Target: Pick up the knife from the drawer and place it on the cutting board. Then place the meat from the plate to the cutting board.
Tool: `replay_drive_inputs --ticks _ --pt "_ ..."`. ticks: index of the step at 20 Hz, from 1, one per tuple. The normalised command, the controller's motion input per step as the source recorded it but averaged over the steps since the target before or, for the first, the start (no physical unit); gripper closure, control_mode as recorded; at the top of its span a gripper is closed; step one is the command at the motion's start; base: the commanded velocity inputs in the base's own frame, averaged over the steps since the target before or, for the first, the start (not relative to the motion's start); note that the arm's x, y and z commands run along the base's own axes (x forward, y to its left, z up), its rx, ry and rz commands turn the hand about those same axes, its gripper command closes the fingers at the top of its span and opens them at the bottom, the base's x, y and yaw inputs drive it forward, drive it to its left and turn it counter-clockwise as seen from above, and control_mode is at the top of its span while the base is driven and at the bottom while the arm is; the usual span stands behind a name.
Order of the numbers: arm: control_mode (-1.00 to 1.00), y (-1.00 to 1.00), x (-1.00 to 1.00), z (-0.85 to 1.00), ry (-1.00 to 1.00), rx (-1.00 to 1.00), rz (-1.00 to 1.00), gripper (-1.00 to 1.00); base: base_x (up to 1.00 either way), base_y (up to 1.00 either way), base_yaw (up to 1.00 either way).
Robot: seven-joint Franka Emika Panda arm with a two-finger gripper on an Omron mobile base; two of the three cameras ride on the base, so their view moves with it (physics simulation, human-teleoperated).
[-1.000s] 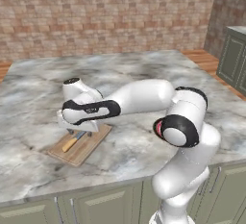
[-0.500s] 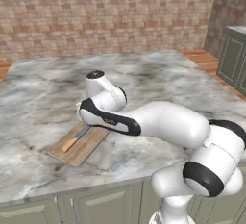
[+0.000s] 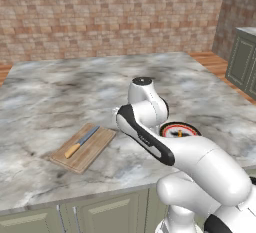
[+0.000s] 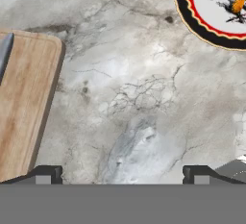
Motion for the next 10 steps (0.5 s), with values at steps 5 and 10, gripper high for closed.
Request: replay_drive_inputs --ticks 5,10 --pt "-1.00 -1.00 -0.30 0.05 0.00 0.04 0.00 -1.00 0.00 0.00 0.00" --pt "-1.00 -1.00 -0.12 0.25 0.00 0.01 0.00 -1.00 0.00 0.00 0.00"
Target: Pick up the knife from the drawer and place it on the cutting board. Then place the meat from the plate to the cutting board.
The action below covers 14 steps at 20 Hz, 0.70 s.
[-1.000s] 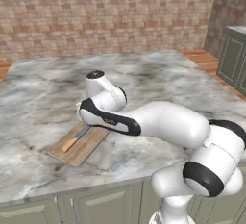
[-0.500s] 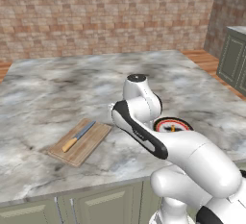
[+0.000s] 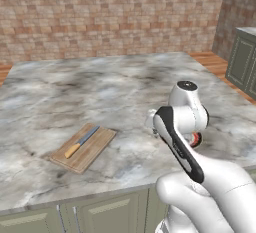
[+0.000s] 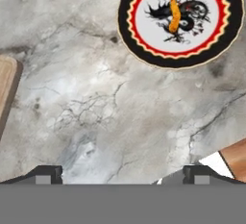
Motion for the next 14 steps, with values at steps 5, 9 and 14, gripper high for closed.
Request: replay_drive_inputs --ticks 5,9,14 --pt "-1.00 -0.94 -0.03 0.03 0.01 0.04 0.00 -1.00 0.00 0.00 0.00" --pt "-1.00 -0.78 0.00 -0.01 0.03 0.03 0.00 -1.00 0.00 0.00 0.00" --pt "-1.00 -0.33 0.26 -0.19 0.12 0.00 0.00 -1.00 0.00 0.00 0.00"
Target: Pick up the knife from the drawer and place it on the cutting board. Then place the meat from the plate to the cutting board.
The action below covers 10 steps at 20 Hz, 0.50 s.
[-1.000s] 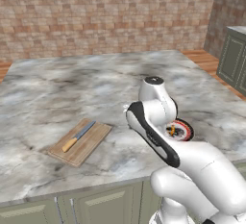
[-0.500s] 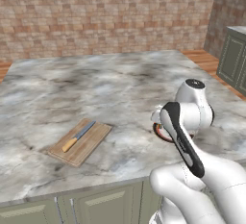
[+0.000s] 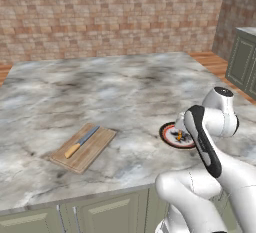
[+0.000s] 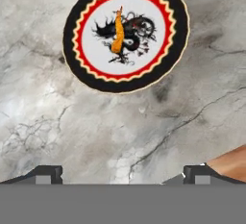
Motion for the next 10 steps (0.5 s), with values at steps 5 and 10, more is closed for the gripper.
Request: replay_drive_inputs --ticks 5,10 --pt "-1.00 -0.06 0.43 -0.31 0.17 0.00 0.01 -1.00 0.00 0.00 0.00" --pt "-1.00 -0.11 0.41 -0.16 0.11 0.00 0.07 -1.00 0.00 0.00 0.00"
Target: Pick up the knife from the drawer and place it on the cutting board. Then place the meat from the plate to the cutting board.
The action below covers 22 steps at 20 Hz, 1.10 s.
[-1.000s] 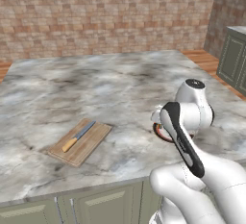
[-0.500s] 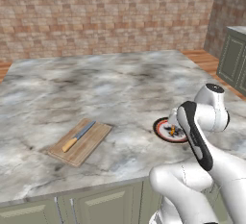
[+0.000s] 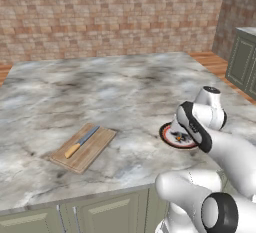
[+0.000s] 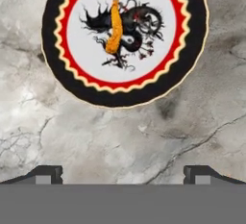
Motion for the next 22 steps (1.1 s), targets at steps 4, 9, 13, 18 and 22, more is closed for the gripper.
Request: replay_drive_inputs --ticks 4,9,13,18,22 --pt "-1.00 -0.15 0.40 -0.14 0.06 0.00 0.08 -1.00 0.00 0.00 0.00" --pt "-1.00 -0.18 0.37 -0.22 0.04 0.00 0.08 -1.00 0.00 0.00 0.00" --pt "-1.00 -0.12 0.40 -0.29 0.04 0.00 0.07 -1.00 0.00 0.00 0.00" --pt "-1.00 -0.02 0.42 -0.26 0.05 0.00 0.06 -1.00 0.00 0.00 0.00" --pt "-1.00 0.00 0.39 -0.28 0.05 0.00 0.05 -1.00 0.00 0.00 0.00"
